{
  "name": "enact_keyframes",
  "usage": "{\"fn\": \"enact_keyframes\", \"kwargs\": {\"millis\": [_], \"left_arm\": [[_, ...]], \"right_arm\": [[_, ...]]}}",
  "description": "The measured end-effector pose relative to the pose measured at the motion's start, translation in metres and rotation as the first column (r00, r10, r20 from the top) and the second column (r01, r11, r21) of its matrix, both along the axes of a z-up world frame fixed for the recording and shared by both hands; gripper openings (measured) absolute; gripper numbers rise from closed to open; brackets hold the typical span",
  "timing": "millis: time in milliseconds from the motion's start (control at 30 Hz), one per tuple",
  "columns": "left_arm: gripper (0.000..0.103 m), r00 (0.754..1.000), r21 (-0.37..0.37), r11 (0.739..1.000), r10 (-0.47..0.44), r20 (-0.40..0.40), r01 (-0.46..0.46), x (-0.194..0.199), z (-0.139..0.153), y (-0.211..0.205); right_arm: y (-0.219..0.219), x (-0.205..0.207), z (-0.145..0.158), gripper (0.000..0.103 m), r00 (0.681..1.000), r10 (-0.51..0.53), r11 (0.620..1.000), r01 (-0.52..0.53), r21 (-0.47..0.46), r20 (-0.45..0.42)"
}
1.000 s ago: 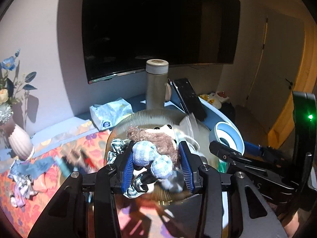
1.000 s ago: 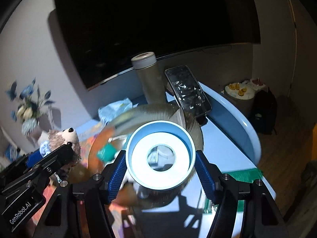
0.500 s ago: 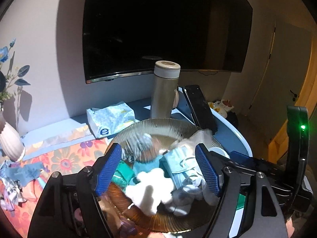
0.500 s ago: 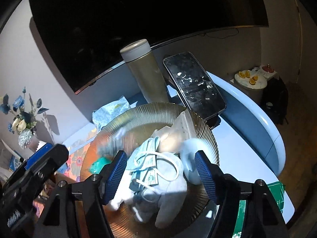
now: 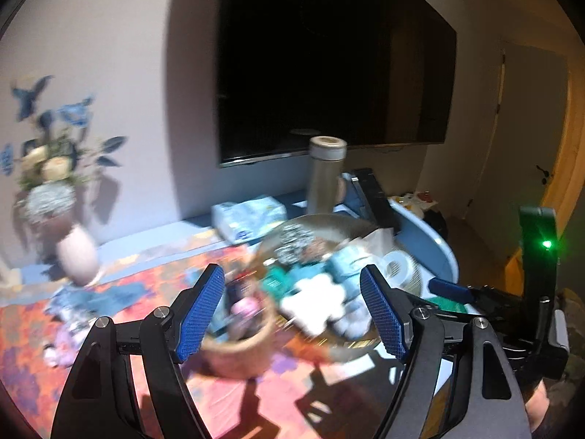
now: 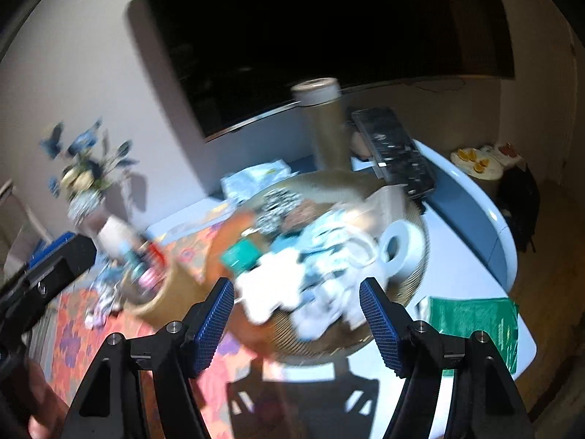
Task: Organize soft objects
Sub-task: 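Move both grippers back over the tablecloth toward the remaining items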
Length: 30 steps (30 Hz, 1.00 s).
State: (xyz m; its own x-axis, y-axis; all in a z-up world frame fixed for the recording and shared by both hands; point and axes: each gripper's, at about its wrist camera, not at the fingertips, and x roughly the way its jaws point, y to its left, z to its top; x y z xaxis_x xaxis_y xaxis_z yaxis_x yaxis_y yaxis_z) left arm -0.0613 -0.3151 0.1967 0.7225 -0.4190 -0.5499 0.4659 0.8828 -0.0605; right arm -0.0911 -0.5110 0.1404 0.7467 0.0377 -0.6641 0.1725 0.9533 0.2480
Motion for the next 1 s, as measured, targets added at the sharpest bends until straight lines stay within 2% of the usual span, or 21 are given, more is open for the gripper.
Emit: {"fn": "enact_keyframes", "kwargs": {"millis": [67, 167, 300, 533, 667, 767, 833, 1000], "left_arm": [[0.075, 0.999, -0.003, 0.999, 0.036, -0.006, -0.036, -0.007, 0.000, 0.027], [0.075, 0.996, -0.007, 0.996, 0.087, -0.026, -0.087, -0.010, -0.004, 0.064], [0.075, 0.978, 0.005, 0.980, 0.200, -0.057, -0.200, -0.005, -0.013, 0.126], [0.075, 0.911, -0.035, 0.914, 0.398, -0.109, -0.404, 0.009, -0.026, 0.246], [0.075, 0.865, -0.037, 0.871, 0.479, -0.148, -0.489, 0.014, -0.039, 0.301], [0.075, 0.833, -0.045, 0.842, 0.521, -0.187, -0.537, 0.023, -0.054, 0.335], [0.075, 0.821, -0.043, 0.834, 0.531, -0.209, -0.550, 0.030, -0.063, 0.346], [0.075, 0.804, -0.029, 0.826, 0.539, -0.250, -0.563, 0.058, -0.093, 0.365]], "right_arm": [[0.020, -0.006, 0.002, 0.070, 0.999, 0.037, 0.999, -0.037, -0.018, -0.001], [0.053, -0.012, 0.004, 0.078, 0.995, 0.095, 0.995, -0.095, -0.042, -0.008], [0.107, -0.015, 0.007, 0.079, 0.980, 0.199, 0.977, -0.199, -0.078, -0.005], [0.212, -0.001, -0.005, 0.080, 0.928, 0.370, 0.910, -0.373, -0.181, -0.053], [0.260, 0.018, -0.025, 0.079, 0.897, 0.430, 0.875, -0.443, -0.195, -0.108], [0.284, 0.033, -0.040, 0.079, 0.879, 0.454, 0.859, -0.475, -0.192, -0.144], [0.297, 0.046, -0.050, 0.079, 0.868, 0.469, 0.852, -0.493, -0.174, -0.161], [0.314, 0.079, -0.068, 0.068, 0.856, 0.484, 0.861, -0.503, -0.079, -0.182]]}}
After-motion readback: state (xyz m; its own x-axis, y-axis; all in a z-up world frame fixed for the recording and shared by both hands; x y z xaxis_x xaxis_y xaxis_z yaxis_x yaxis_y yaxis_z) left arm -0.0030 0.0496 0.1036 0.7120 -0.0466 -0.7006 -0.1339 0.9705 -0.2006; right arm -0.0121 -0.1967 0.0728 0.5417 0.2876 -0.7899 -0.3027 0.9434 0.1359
